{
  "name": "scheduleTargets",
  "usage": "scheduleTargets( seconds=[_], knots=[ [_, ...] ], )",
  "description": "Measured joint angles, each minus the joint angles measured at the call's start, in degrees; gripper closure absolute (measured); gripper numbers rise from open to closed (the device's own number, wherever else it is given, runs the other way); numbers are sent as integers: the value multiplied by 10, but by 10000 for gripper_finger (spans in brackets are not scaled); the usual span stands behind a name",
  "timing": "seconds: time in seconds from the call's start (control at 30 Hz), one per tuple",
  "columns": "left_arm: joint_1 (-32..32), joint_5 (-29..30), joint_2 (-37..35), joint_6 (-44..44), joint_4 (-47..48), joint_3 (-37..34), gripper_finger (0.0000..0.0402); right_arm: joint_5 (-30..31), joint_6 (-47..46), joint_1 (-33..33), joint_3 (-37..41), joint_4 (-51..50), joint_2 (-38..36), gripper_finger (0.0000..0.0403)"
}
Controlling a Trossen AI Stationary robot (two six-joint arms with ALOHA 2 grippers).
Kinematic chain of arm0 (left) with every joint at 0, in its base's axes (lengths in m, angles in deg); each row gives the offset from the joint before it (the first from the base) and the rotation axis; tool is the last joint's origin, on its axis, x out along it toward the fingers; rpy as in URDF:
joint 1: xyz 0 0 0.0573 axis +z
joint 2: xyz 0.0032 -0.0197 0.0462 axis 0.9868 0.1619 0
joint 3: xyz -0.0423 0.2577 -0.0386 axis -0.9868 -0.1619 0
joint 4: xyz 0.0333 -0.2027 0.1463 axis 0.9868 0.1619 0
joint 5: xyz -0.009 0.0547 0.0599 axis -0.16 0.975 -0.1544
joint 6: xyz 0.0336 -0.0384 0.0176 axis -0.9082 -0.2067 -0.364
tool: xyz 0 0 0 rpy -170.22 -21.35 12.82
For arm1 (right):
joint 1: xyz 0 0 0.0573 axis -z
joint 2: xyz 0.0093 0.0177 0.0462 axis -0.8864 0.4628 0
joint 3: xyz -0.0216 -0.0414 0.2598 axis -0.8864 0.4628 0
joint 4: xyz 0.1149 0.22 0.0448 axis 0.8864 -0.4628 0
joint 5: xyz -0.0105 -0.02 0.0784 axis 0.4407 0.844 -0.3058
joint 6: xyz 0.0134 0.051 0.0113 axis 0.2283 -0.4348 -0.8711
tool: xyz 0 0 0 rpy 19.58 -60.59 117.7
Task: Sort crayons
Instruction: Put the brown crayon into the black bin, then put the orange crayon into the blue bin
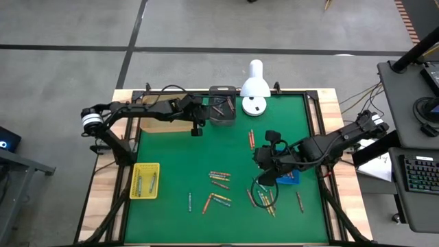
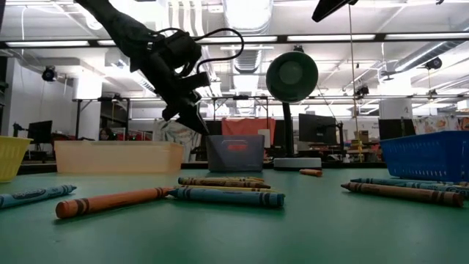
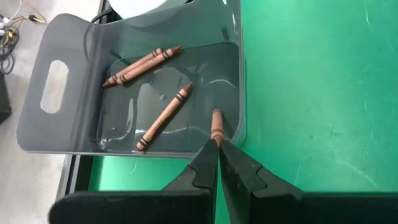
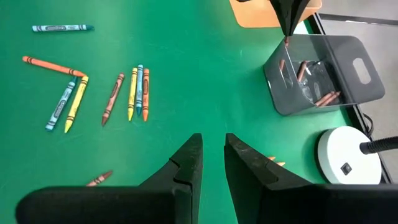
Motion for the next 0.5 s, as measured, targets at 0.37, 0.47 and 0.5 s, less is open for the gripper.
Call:
scheduleTargets(
  seconds=[0.37, 0.47, 0.5],
  knots=[
    [1, 6, -2, 65, -39, -1, 401, 1, -6, 0, 4, 9, 0, 344],
    [2, 7, -2, 70, -51, -1, 401, 1, -6, 0, 7, 10, 0, 344],
    [2, 7, -2, 72, -54, -1, 401, 1, -6, 0, 8, 11, 0, 344]
  ],
)
